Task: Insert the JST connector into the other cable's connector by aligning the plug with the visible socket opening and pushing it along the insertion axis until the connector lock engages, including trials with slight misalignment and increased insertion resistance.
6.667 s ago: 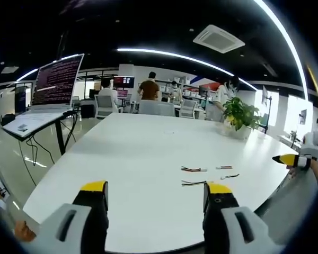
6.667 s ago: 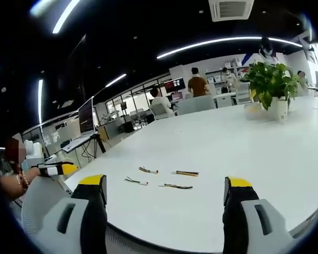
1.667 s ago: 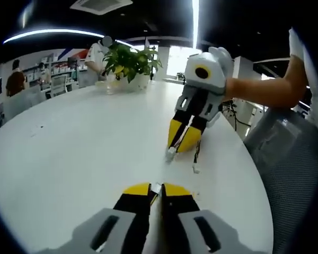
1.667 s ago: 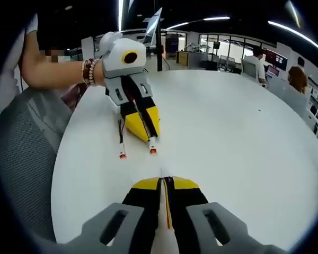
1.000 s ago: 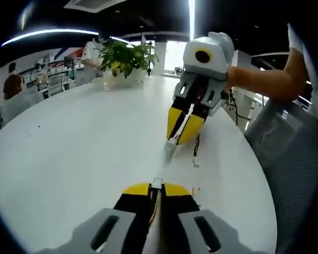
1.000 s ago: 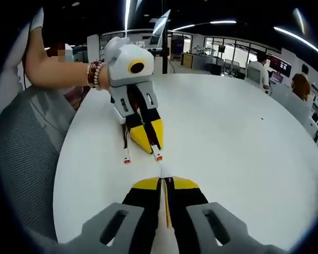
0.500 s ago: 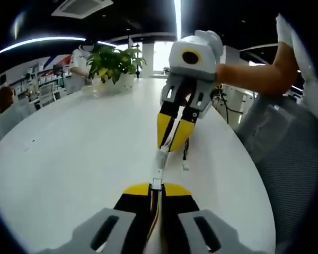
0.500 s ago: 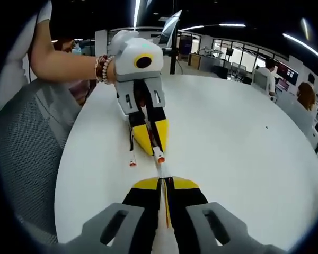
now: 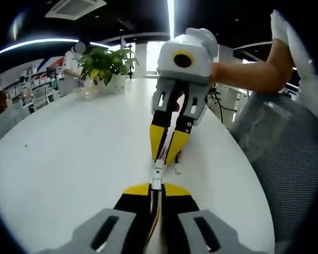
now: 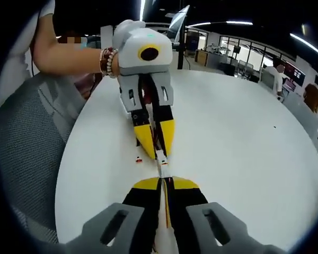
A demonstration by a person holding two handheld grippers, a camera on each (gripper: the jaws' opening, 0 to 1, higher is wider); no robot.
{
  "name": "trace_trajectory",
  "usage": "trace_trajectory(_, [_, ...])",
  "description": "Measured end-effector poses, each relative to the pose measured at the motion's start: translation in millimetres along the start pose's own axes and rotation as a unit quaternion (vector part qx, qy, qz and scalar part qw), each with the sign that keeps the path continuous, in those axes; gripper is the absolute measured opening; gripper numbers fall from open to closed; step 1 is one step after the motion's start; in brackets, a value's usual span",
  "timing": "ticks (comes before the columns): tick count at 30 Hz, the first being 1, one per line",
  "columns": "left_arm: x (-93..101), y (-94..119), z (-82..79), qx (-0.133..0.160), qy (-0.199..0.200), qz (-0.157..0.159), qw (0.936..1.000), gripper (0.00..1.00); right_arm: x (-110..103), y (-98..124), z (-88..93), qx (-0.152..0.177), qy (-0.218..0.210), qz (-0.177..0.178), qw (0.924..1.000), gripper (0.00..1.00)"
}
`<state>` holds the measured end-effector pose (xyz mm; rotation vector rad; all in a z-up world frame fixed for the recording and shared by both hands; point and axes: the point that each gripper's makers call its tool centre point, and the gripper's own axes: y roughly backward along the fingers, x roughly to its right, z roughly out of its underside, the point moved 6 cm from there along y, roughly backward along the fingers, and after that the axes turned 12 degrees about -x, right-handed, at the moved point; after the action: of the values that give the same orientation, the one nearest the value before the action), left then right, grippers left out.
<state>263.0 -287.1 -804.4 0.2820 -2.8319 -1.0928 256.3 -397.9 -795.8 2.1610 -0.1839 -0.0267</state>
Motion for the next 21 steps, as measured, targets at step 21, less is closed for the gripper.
trace_trajectory(21, [7.1, -3.4, 2.2, -0.009, -0.032, 0.014, 0.9994, 0.0, -6.7, -2.7, 2.7, -0.023, 0.021, -0.017, 0.9994, 0.03])
